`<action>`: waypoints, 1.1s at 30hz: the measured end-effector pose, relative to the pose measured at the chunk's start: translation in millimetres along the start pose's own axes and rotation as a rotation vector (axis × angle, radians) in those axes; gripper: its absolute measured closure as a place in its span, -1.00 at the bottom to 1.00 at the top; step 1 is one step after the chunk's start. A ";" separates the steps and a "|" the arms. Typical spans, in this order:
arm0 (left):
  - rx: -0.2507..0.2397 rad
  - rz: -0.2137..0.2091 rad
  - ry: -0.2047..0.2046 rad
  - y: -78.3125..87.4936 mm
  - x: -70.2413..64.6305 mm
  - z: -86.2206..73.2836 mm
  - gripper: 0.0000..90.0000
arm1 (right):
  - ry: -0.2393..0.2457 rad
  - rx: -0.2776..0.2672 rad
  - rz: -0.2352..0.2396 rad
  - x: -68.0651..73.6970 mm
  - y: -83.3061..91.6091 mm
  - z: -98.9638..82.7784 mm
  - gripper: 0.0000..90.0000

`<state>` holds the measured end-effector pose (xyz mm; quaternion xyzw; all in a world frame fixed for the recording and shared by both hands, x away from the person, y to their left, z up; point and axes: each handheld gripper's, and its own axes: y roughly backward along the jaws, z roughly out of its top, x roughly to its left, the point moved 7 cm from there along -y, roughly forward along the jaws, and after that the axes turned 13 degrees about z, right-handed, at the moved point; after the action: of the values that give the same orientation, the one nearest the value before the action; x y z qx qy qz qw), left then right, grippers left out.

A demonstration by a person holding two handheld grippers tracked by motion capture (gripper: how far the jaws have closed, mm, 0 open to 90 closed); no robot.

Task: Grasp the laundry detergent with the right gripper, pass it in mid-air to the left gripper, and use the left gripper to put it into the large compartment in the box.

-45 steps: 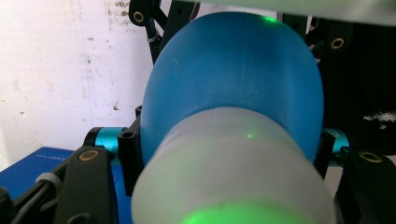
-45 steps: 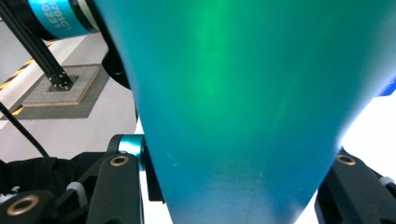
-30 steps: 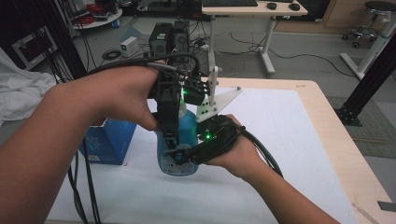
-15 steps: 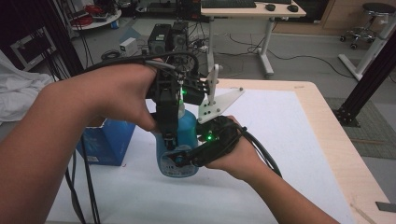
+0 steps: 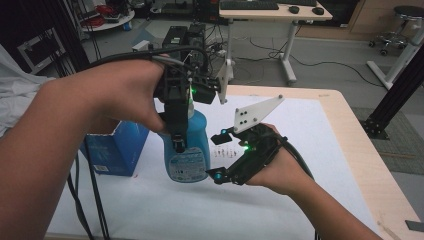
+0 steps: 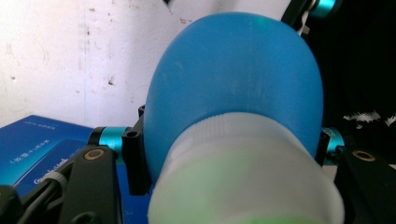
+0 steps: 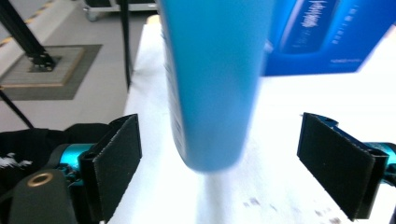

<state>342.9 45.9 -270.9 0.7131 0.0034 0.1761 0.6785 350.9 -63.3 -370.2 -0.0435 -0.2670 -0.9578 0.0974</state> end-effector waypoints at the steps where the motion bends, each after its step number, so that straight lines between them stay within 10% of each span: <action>1: 0.003 -0.002 0.005 1.0 0.1 -0.9 -0.16 | -0.005 0.002 -0.002 -0.2 2.8 -0.7 -0.71; 20: 0.049 0.012 0.186 45.9 31.8 -39.9 -0.16 | -0.004 0.230 -0.090 -2.5 53.6 0.8 -0.98; 27: 0.034 -0.026 0.368 83.6 57.9 -66.8 -0.16 | -0.015 0.288 -0.128 -7.2 78.0 11.4 -0.98; 33: 0.041 -0.068 0.601 98.7 75.5 -95.6 -0.16 | -0.018 0.330 -0.154 -9.0 88.0 15.0 -0.98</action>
<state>366.1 148.9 -155.0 0.6420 0.2312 0.3564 0.6383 378.7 -127.9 -314.3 -0.0149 -0.4241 -0.9051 0.0272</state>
